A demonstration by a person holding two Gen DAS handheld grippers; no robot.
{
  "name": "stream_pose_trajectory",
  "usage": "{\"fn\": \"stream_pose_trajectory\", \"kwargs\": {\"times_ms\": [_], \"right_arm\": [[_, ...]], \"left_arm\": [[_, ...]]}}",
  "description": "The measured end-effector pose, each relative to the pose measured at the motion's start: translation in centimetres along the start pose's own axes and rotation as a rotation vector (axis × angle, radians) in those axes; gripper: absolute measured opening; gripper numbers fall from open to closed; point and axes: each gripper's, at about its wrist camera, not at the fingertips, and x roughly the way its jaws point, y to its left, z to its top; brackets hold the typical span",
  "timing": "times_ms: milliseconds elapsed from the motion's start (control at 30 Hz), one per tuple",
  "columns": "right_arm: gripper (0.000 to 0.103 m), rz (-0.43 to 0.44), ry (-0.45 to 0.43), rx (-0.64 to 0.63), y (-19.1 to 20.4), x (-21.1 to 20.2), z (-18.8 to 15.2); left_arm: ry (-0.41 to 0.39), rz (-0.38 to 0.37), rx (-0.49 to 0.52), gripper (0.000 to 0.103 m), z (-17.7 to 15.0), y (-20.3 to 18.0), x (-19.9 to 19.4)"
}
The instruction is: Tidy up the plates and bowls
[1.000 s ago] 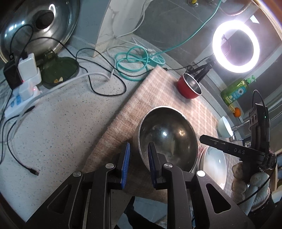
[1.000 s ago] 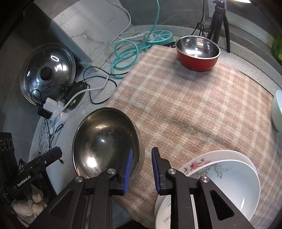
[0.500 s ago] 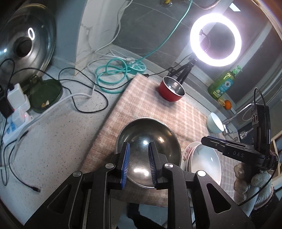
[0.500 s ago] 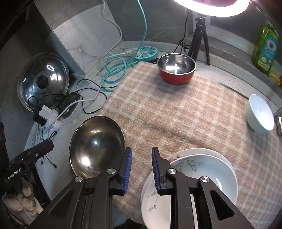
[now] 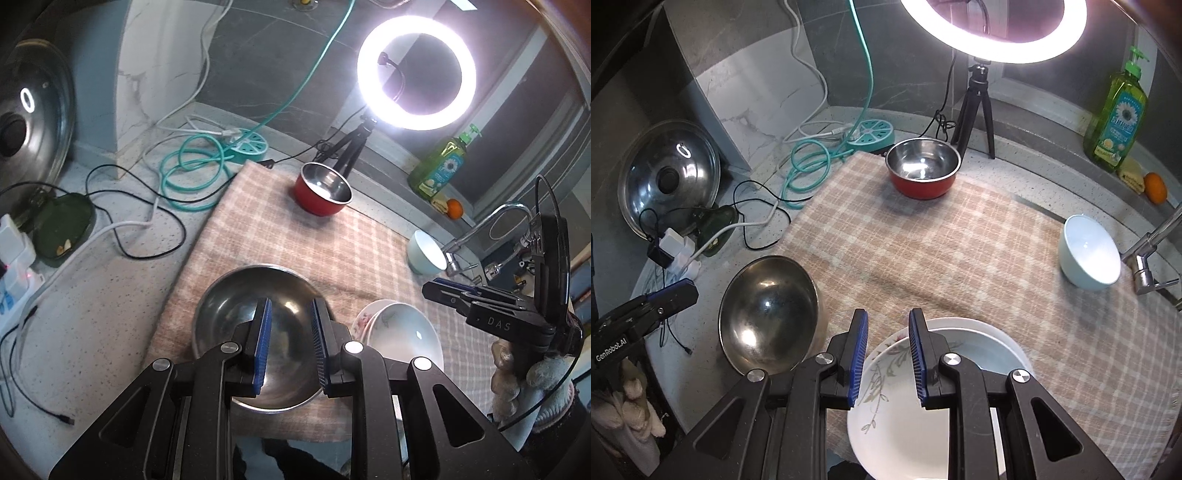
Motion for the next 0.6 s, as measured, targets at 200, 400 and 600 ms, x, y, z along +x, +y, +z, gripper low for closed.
{"fn": "stream_pose_trajectory", "kwargs": {"times_ms": [200,400,600], "right_arm": [[0.021,0.059,-0.02,0.032,-3.5,-1.1,2.7],[0.021,0.106,-0.046,0.033,-6.5,-1.7,6.3],[0.021,0.143,-0.082,0.038,-9.1,-1.0,10.1]], "left_arm": [[-0.017,0.001,0.005,0.02,1.9,-1.9,0.3],[-0.025,0.002,0.003,0.02,4.7,-4.2,1.5],[-0.024,0.022,0.02,0.02,8.0,-6.5,4.1]]}}
